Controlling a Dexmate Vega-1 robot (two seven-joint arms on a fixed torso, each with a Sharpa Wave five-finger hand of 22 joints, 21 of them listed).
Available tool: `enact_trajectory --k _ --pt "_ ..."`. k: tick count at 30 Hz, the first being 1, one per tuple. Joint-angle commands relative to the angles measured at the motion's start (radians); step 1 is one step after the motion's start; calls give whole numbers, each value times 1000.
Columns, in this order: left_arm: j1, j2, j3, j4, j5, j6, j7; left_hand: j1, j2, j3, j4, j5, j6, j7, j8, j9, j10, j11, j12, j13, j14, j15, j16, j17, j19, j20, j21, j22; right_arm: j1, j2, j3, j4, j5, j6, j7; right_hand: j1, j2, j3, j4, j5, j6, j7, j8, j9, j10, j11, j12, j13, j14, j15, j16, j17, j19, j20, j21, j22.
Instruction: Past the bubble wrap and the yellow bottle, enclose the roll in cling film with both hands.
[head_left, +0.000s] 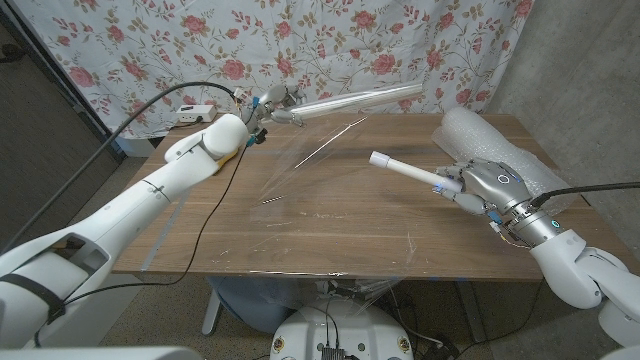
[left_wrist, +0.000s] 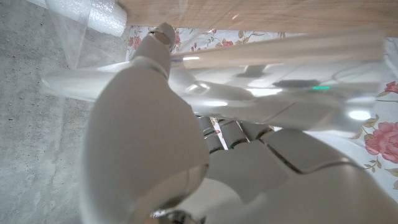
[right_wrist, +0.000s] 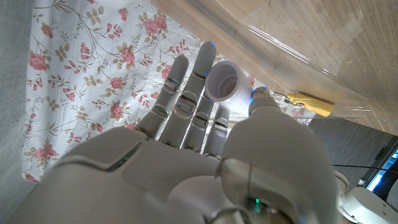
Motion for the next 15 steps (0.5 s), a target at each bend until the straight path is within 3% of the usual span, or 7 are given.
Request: enact_trajectory --k 1,7,15 --pt "-2 -4 -2 -42 13 16 5 160 204 61 49 -1 1 4 54 -2 7 0 4 1 3 -6 3 4 -1 -1 9 -5 6 28 17 -19 -14 62 -2 2 10 369 53 8 38 -30 4 6 65 -53 -2 3 3 -50 -6 3 -5 -133 10 -1" --pt "-8 3 2 -71 29 25 -6 158 203 63 49 -5 -2 6 61 -5 8 2 4 0 5 -4 4 -2 -3 -2 16 -15 8 43 18 -31 -26 79 1 1 10 370 52 8 38 -30 3 6 65 -54 -4 4 4 -50 -8 4 -5 -134 11 -1" --pt "-24 -12 13 -55 36 15 -18 155 204 67 50 -8 -4 6 68 -11 9 0 5 -1 3 -6 5 -1 -6 -4 22 -27 20 52 11 -54 -40 101 15 -1 10 372 50 9 42 -30 3 6 68 -50 -6 8 5 -50 -10 8 -7 -134 13 -1"
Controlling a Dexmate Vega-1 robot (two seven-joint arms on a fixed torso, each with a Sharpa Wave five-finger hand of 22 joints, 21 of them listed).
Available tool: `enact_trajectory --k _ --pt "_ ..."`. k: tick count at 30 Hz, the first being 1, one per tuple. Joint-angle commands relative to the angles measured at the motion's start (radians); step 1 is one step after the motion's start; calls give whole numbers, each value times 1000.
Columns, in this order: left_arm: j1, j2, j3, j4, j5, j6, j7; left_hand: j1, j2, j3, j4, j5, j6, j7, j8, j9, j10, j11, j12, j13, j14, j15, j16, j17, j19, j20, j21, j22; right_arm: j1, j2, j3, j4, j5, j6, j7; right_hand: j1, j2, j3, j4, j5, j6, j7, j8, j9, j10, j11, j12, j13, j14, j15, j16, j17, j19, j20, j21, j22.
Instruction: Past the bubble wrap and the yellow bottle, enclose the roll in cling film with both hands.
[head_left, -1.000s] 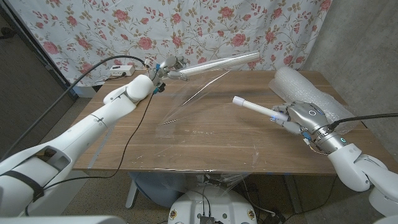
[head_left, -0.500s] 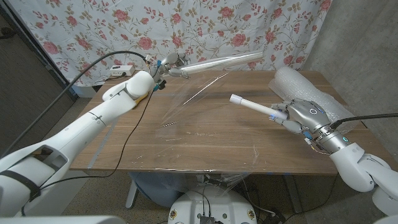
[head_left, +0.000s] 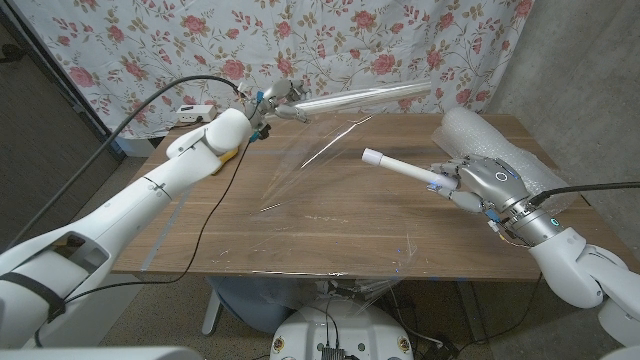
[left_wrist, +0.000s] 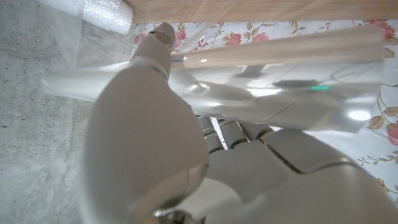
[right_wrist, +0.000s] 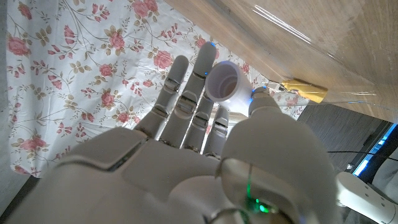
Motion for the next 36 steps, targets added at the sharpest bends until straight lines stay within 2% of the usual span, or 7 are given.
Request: enact_trajectory --k 1,14,23,36 --pt "-16 -12 15 -6 21 -3 -11 155 203 65 53 -4 1 5 59 1 9 1 2 -2 3 -5 6 2 -6 -4 8 -5 14 20 -5 -32 -25 38 17 -1 10 372 50 6 41 -30 4 5 62 -55 -2 5 4 -50 -3 3 -1 -128 6 3" --pt "-23 -21 23 7 29 -23 -19 154 202 71 51 -12 -5 1 72 -10 10 -2 4 -2 1 -5 4 -3 -10 -5 22 -27 60 19 -40 -45 -29 67 45 -3 10 375 48 7 41 -29 3 6 65 -57 -4 9 7 -50 -3 10 -2 -129 8 3" --pt "-20 -36 12 18 -6 -57 -22 153 201 76 51 -16 -8 0 82 -17 7 -1 6 0 -2 -8 0 -9 -13 -5 33 -44 104 2 -81 -32 -22 76 59 -5 10 377 47 6 42 -30 2 7 66 -61 -5 19 10 -50 -3 17 -1 -129 11 3" --pt "-17 -31 8 -8 -3 -63 -28 153 203 80 51 -22 -12 3 92 -22 6 1 6 -3 -5 -6 1 -7 -18 -4 45 -61 159 -31 -137 -11 -6 81 59 -10 10 380 45 6 44 -30 1 7 72 -60 -8 27 11 -50 -6 23 -1 -129 16 3"
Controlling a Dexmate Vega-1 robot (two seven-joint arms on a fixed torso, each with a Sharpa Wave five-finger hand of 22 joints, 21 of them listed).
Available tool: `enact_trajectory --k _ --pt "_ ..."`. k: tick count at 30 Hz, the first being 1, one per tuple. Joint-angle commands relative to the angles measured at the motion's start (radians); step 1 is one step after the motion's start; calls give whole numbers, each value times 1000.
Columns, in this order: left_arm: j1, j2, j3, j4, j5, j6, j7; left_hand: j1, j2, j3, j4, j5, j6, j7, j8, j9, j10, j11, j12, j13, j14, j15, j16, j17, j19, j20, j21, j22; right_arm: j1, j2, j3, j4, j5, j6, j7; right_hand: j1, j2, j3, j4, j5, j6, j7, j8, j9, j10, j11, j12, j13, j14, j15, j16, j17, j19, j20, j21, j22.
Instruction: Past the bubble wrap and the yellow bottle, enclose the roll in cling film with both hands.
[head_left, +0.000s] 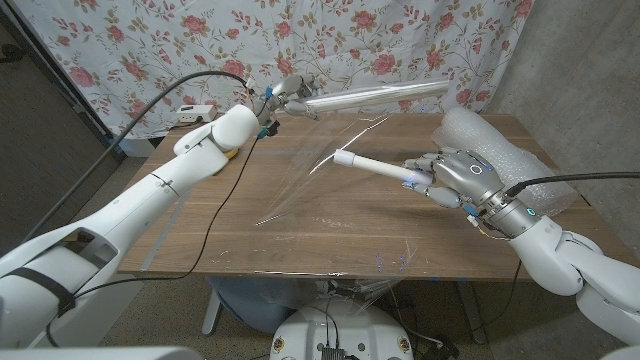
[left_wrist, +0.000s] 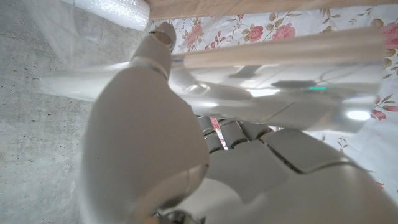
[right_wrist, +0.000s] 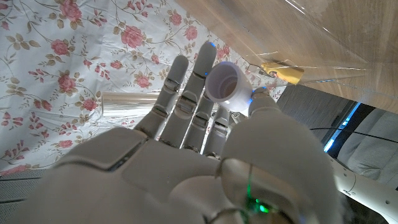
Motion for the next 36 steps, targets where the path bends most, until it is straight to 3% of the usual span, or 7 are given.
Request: enact_trajectory --k 1,36 --pt "4 1 -5 -18 -4 -10 -8 155 201 69 61 -4 -1 2 67 1 5 0 3 1 -2 -3 1 1 -4 3 7 -3 47 -27 -49 17 13 3 2 -3 5 380 45 9 44 -30 7 2 69 -57 1 6 5 -47 -5 5 -2 -128 4 3" --pt "-3 15 -13 -81 1 -4 -49 155 200 77 61 -17 -14 0 93 -16 3 0 8 1 -4 -1 2 -6 -14 -1 35 -54 190 -119 -226 80 76 -31 -34 -10 5 387 37 7 46 -29 4 2 76 -52 -8 23 15 -47 1 24 -2 -128 12 2"
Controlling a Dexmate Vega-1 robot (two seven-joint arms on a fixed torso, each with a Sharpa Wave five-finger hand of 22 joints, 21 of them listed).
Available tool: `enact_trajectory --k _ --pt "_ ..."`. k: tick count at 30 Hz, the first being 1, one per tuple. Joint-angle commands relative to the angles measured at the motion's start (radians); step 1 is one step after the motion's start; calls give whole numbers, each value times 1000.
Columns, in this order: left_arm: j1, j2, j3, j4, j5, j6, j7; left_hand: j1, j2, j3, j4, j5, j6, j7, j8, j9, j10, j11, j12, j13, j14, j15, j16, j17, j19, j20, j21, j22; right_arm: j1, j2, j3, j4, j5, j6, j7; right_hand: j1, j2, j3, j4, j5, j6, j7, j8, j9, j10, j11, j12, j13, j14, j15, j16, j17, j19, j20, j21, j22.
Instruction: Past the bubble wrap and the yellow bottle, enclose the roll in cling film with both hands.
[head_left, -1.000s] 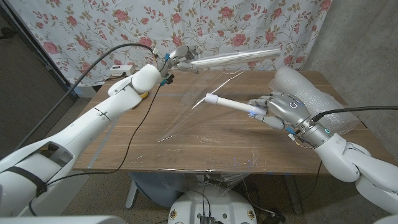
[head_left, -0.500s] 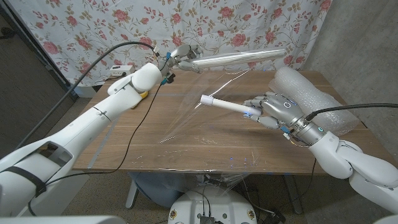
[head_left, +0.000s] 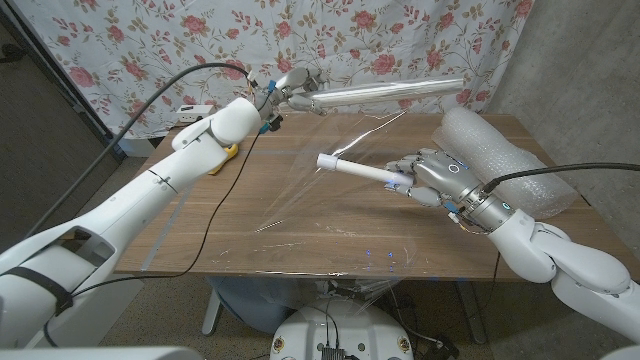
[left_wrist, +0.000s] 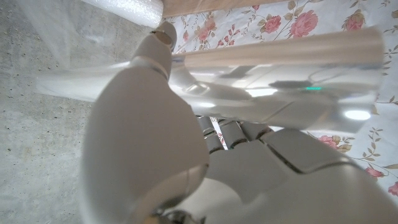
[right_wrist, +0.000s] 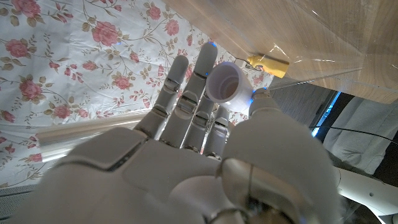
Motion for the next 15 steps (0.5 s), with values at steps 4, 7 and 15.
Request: enact_trajectory --k 4,7,15 --pt "3 6 -8 -29 -4 -1 -18 154 201 74 66 -3 -2 -2 66 -1 3 0 6 1 -1 2 2 -5 -4 -1 14 -10 62 -40 -76 19 18 -21 -12 -2 8 388 37 6 42 -34 1 2 67 -50 3 6 6 -43 0 6 -2 -129 7 2" --pt "7 8 -10 -37 -3 -1 -16 153 200 74 66 -5 -2 -1 68 -4 4 1 6 -1 -1 2 2 -7 -5 -2 16 -15 76 -48 -93 24 22 -22 -13 -2 8 388 36 6 43 -34 1 2 70 -50 3 7 5 -43 -1 6 -2 -129 7 2" --pt "19 5 -22 -55 -24 -6 -14 154 201 74 66 -8 -7 1 74 -5 2 -1 6 -2 -2 1 3 -9 -8 -2 21 -25 120 -63 -138 40 36 -21 -17 -4 7 390 34 5 46 -32 1 1 75 -48 5 12 4 -43 3 13 -2 -128 8 2"
